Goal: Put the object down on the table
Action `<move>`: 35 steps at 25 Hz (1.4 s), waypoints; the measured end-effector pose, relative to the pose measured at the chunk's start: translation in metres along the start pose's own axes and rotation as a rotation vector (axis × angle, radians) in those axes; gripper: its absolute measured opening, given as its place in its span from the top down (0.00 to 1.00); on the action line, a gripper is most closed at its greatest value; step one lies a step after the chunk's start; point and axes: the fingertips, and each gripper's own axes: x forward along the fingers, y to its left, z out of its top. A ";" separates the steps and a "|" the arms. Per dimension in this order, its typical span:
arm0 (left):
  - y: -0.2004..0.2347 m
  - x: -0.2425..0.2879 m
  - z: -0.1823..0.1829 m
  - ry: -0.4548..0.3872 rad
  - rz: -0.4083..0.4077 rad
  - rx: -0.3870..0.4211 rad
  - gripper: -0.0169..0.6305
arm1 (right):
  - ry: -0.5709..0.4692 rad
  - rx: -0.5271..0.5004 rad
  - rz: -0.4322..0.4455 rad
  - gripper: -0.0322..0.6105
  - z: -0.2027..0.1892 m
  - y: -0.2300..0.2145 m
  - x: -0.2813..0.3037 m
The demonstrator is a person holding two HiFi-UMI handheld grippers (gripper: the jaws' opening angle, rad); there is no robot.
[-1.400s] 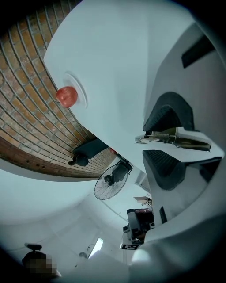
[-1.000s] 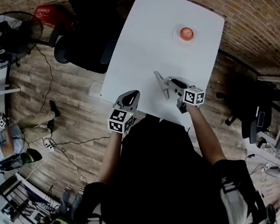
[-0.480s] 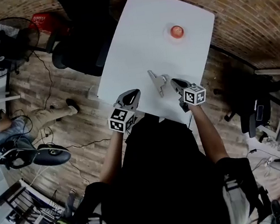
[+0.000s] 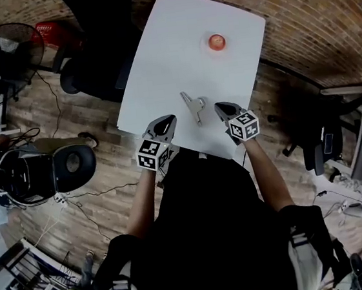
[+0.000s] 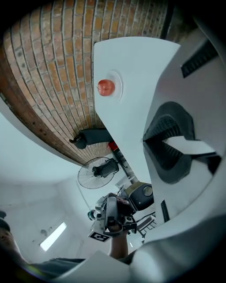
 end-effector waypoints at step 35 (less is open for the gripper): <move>-0.089 -0.007 -0.023 -0.043 0.122 -0.030 0.94 | 0.011 -0.232 0.085 0.95 -0.016 0.029 -0.094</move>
